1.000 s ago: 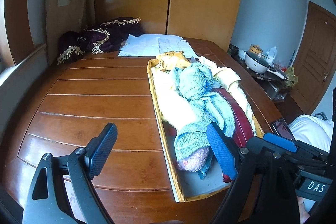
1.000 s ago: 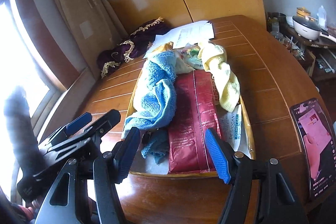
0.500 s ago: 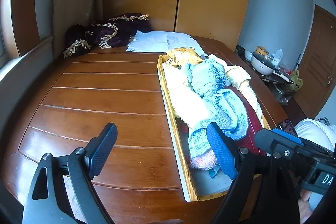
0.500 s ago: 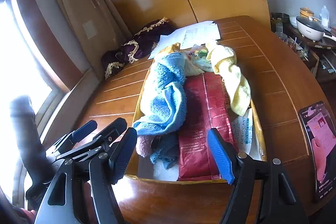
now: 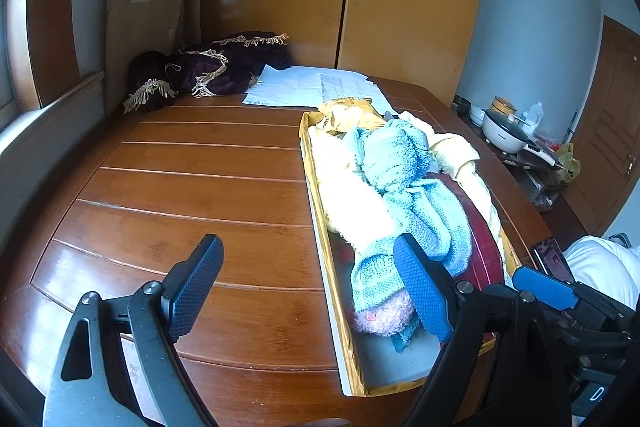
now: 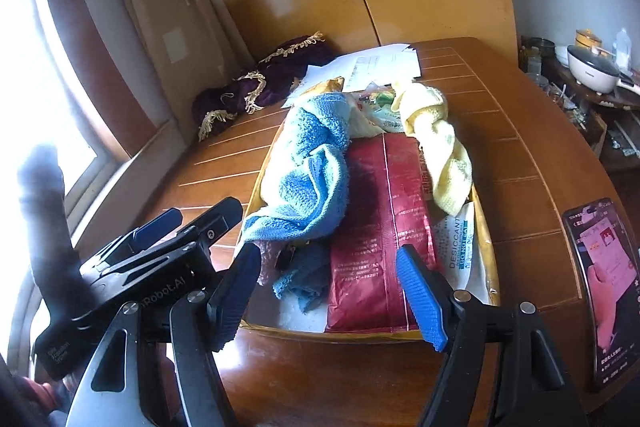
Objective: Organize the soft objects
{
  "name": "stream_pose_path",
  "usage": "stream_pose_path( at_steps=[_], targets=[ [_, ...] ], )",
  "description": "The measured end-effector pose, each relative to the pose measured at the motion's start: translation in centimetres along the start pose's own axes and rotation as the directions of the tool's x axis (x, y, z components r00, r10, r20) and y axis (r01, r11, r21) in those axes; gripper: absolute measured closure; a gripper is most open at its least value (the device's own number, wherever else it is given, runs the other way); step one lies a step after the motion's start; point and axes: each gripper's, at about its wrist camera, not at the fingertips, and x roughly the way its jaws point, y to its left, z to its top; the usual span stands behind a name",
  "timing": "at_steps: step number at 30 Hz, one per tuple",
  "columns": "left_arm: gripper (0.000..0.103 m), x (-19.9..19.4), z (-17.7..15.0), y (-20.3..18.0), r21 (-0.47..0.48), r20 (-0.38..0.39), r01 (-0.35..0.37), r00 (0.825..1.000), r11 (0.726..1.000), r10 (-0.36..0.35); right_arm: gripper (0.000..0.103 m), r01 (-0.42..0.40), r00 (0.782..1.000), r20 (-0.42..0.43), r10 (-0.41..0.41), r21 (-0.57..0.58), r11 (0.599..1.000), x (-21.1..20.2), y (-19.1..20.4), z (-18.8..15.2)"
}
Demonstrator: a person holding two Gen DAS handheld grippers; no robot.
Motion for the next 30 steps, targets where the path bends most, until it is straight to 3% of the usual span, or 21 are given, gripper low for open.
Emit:
stream_pose_path(
  at_steps=[17, 30],
  targets=[
    [0.016, -0.3, 0.3, -0.3, -0.011, 0.000, 0.019, 1.000, 1.000, -0.019, 0.031, 0.012, 1.000, 0.023, -0.012, 0.000, 1.000, -0.2, -0.3, 0.5],
    [0.016, 0.5, 0.4, 0.3, 0.001, -0.039, -0.018, 0.999, 1.000, 0.018, 0.031, 0.023, 0.999, 0.023, -0.023, -0.002, 1.000, -0.2, -0.5, 1.1]
  ],
)
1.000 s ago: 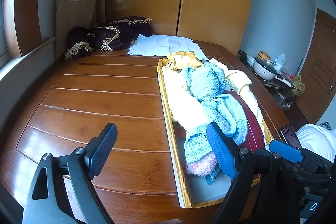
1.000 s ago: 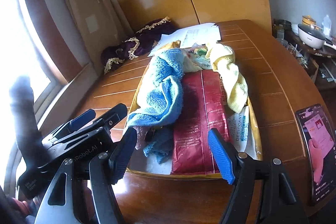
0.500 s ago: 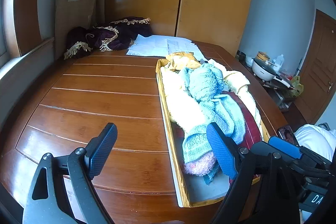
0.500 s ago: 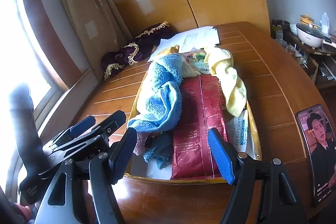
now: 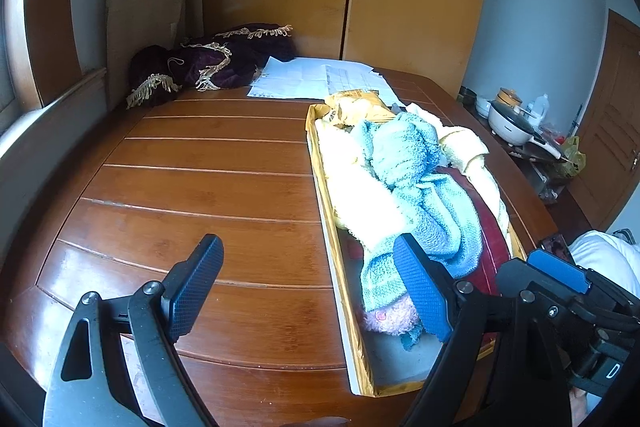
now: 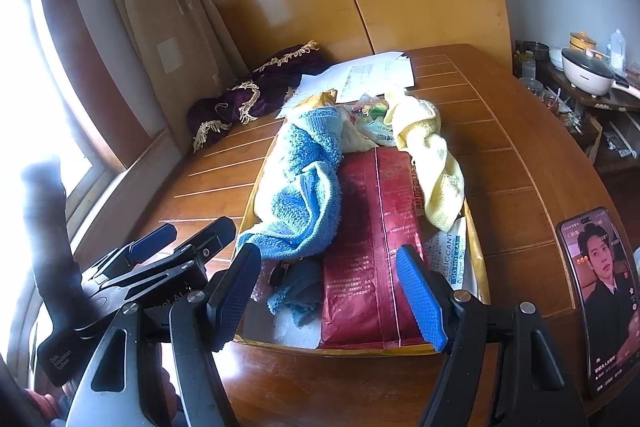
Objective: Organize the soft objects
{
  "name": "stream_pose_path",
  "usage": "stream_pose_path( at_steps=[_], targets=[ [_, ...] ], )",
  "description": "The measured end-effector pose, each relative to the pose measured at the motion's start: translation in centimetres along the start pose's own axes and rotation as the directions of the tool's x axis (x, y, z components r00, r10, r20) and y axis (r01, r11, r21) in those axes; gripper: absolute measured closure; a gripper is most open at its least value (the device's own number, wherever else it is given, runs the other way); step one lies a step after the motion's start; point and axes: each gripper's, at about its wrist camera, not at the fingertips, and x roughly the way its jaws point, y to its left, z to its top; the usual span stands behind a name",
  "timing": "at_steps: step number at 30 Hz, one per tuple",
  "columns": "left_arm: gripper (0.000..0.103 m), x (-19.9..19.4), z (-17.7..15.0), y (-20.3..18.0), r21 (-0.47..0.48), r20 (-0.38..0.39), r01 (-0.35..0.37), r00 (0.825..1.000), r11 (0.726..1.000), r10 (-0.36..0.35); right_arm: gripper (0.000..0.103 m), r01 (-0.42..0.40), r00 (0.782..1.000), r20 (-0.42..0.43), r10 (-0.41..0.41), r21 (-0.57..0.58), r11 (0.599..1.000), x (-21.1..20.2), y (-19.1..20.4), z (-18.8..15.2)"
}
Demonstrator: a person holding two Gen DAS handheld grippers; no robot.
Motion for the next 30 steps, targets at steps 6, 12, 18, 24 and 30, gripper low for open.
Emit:
stream_pose_path(
  at_steps=[6, 12, 18, 24, 30],
  targets=[
    [0.016, -0.11, 0.07, 0.08, 0.009, 0.006, -0.004, 1.000, 1.000, 0.004, 0.031, 0.002, 1.000, -0.004, -0.002, -0.015, 1.000, 0.14, 0.43, 0.18],
    [0.016, 0.01, 0.02, 0.24, 0.007, 0.005, -0.018, 1.000, 1.000, 0.018, 0.031, 0.001, 1.000, -0.010, -0.001, -0.026, 1.000, 0.27, 0.62, 0.27],
    [0.016, -0.15, -0.03, 0.17, 0.013, -0.004, -0.009, 1.000, 1.000, 0.009, 0.031, 0.002, 1.000, -0.012, -0.002, -0.013, 1.000, 0.16, 0.31, 0.44],
    [0.016, -0.36, -0.04, 0.00, 0.015, 0.000, -0.012, 1.000, 1.000, 0.012, 0.031, 0.000, 1.000, -0.005, 0.000, -0.013, 1.000, -0.16, 0.22, 0.45],
    [0.016, -0.49, -0.12, -0.19, 0.025, 0.002, -0.014, 1.000, 1.000, 0.014, 0.031, -0.003, 1.000, -0.008, 0.003, -0.010, 1.000, -0.29, 0.15, 0.51]
  ],
)
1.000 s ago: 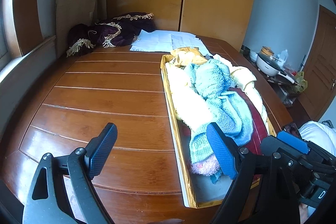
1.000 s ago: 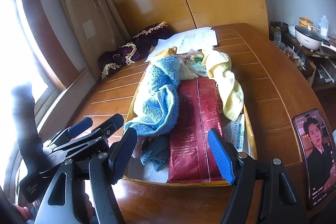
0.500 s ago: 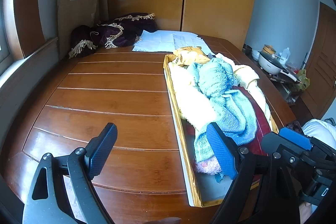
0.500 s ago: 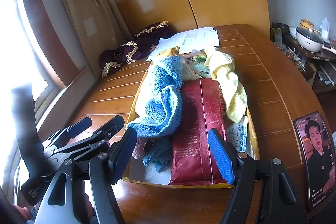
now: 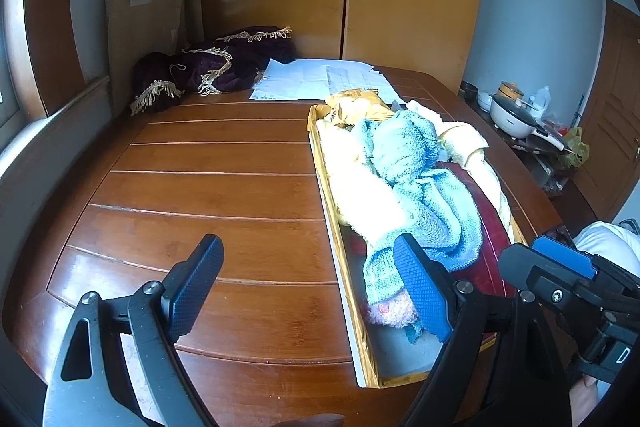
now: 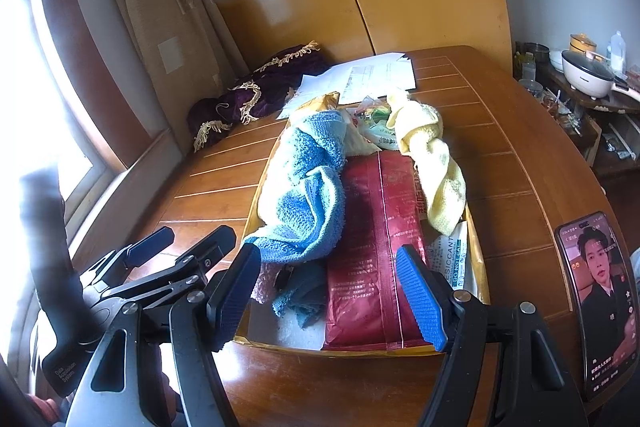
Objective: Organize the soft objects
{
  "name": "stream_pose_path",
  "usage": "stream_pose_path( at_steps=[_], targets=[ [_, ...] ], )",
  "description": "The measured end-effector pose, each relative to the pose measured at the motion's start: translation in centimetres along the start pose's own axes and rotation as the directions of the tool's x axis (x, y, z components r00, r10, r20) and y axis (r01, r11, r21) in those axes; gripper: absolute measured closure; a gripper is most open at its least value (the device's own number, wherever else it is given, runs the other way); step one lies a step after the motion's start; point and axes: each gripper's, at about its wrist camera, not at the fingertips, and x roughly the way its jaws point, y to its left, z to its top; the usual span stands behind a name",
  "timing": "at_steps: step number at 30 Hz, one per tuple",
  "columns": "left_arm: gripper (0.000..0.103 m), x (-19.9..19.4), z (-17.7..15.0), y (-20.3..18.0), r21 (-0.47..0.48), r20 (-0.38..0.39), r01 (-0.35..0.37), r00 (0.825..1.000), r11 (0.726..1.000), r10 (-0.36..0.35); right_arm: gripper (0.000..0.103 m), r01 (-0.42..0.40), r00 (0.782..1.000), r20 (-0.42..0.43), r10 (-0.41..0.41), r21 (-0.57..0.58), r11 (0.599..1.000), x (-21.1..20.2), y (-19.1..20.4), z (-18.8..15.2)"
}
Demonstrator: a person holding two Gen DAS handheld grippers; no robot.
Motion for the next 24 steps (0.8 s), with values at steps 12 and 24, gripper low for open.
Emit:
stream_pose_path(
  at_steps=[12, 24],
  targets=[
    [0.016, 0.17, -0.10, 0.37, -0.009, -0.008, 0.005, 1.000, 1.000, -0.005, 0.031, -0.026, 1.000, 0.006, 0.026, 0.003, 1.000, 0.19, 0.30, 0.12],
    [0.016, 0.24, -0.25, 0.17, -0.013, -0.010, 0.014, 1.000, 1.000, -0.014, 0.031, -0.037, 0.999, -0.006, 0.038, 0.014, 0.999, 0.49, 0.01, -0.27]
  ],
)
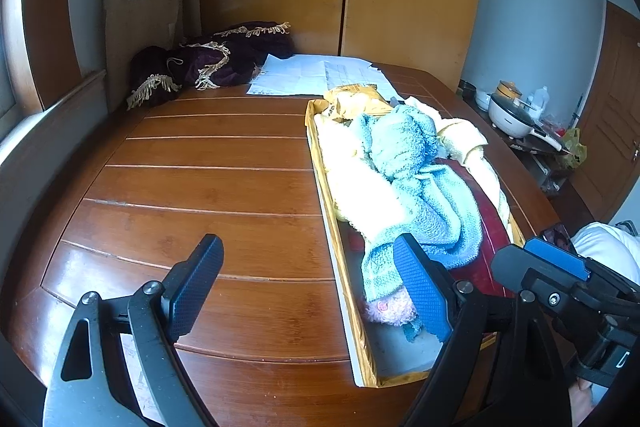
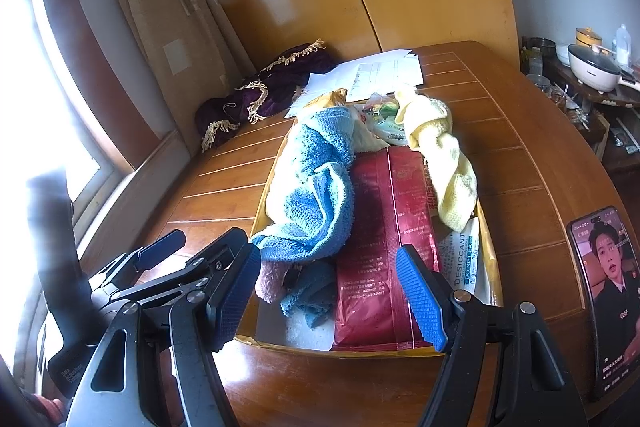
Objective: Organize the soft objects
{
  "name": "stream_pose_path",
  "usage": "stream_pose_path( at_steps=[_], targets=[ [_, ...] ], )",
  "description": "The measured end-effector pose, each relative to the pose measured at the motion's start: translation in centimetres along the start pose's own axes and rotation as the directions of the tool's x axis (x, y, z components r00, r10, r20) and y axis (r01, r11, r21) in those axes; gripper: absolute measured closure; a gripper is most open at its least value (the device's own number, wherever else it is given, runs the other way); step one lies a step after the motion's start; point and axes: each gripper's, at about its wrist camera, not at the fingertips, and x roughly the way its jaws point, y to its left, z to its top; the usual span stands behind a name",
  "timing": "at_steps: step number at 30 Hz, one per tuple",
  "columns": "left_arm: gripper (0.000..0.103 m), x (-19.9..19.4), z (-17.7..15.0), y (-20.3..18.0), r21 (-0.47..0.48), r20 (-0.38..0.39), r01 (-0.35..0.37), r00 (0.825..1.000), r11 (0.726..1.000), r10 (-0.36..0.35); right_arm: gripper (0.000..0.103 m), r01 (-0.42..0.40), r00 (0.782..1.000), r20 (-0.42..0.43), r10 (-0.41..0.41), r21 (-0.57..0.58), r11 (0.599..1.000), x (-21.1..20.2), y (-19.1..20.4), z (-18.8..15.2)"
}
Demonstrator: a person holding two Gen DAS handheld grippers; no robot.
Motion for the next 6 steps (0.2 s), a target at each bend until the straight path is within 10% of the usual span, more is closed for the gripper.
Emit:
stream_pose_path(
  at_steps=[6],
  targets=[
    [0.016, -0.61, -0.03, -0.02, 0.003, 0.042, -0.001, 0.999, 1.000, 0.001, 0.031, 0.001, 1.000, -0.004, -0.001, -0.002, 1.000, 0.26, 0.10, -0.07]
  ],
)
